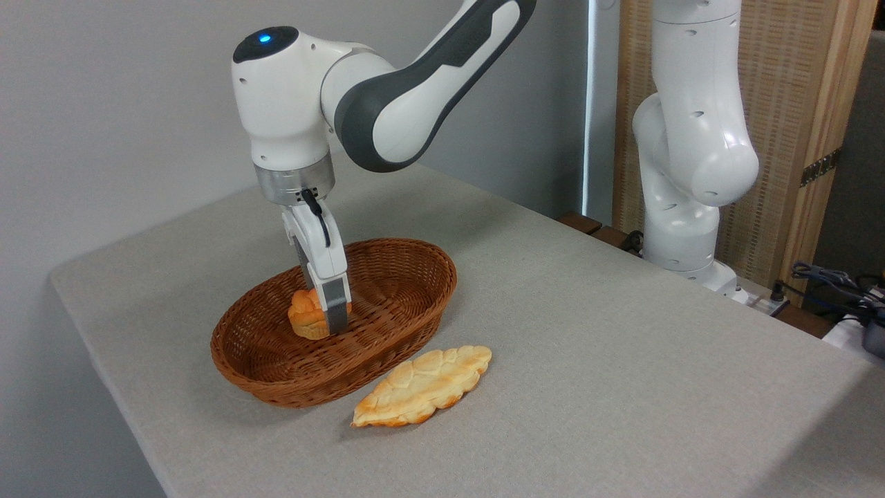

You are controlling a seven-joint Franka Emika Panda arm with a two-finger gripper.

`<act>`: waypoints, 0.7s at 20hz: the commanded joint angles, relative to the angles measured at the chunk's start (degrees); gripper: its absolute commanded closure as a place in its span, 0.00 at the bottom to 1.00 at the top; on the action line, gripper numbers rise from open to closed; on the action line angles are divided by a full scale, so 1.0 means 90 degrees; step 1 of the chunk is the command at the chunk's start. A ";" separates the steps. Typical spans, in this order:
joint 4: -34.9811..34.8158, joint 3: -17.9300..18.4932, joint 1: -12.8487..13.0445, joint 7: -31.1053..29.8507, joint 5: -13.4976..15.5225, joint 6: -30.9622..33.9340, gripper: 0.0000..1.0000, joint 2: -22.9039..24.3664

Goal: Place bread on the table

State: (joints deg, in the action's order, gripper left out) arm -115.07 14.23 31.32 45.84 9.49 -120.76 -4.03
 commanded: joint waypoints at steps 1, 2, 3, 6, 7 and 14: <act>-0.0096 0.0060 0.0074 0.0024 -0.0087 -0.0127 0.51 0.0009; -0.0095 0.0060 0.0074 0.0014 -0.0087 -0.0136 0.62 0.0018; -0.0095 0.0060 0.0074 0.0014 -0.0087 -0.0137 0.63 0.0018; -0.0095 0.0069 0.0065 0.0004 -0.0078 -0.0127 0.61 0.0028; -0.0095 0.0069 0.0065 0.0004 -0.0087 -0.0127 0.60 0.0028; -0.0027 0.0127 0.0026 -0.0035 -0.0039 -0.0127 0.59 0.0086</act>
State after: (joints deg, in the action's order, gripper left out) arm -114.97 14.21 31.40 45.84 9.48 -120.84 -4.13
